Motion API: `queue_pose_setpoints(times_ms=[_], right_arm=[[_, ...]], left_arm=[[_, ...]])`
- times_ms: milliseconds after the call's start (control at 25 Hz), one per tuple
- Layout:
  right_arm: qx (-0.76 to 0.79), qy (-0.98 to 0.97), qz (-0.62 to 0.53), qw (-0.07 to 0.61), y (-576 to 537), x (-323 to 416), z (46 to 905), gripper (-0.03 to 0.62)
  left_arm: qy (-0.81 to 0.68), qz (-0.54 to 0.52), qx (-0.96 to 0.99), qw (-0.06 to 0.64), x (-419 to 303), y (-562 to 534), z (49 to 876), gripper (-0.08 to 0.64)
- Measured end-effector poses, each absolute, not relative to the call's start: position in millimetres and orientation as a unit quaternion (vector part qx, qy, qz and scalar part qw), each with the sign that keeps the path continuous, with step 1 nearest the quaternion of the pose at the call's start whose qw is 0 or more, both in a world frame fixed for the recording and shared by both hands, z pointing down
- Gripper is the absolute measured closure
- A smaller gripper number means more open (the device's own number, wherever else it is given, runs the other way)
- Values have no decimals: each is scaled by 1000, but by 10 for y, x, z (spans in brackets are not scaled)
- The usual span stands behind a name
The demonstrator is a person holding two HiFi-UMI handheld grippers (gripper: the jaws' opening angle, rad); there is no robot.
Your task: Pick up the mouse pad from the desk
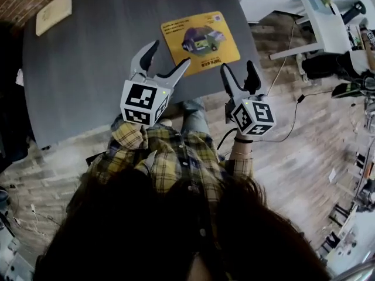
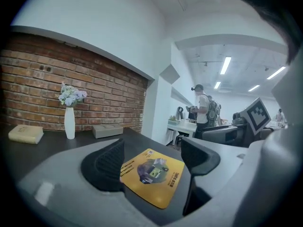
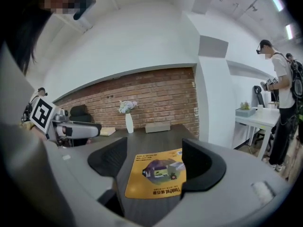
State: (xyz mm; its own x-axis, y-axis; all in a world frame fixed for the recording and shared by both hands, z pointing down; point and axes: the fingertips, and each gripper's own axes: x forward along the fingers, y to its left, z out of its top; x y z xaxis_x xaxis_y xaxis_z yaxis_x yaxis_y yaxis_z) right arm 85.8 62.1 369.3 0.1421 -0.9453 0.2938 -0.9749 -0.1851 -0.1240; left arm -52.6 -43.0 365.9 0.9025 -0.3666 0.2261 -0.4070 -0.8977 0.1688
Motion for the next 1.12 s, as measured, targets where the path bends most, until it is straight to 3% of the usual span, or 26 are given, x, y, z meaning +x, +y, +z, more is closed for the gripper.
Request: queue_pose_setpoints(times_ms=[640,1120], right_arm=[[611,-769,166,92,-665,2053,3815,252],[531,-820,184,107,-895,2144,4010,252]], left_arm=[[-388,79,909,129,350,-1257,3745,190],[-463,97,870,138,481,-1284,3836,190]])
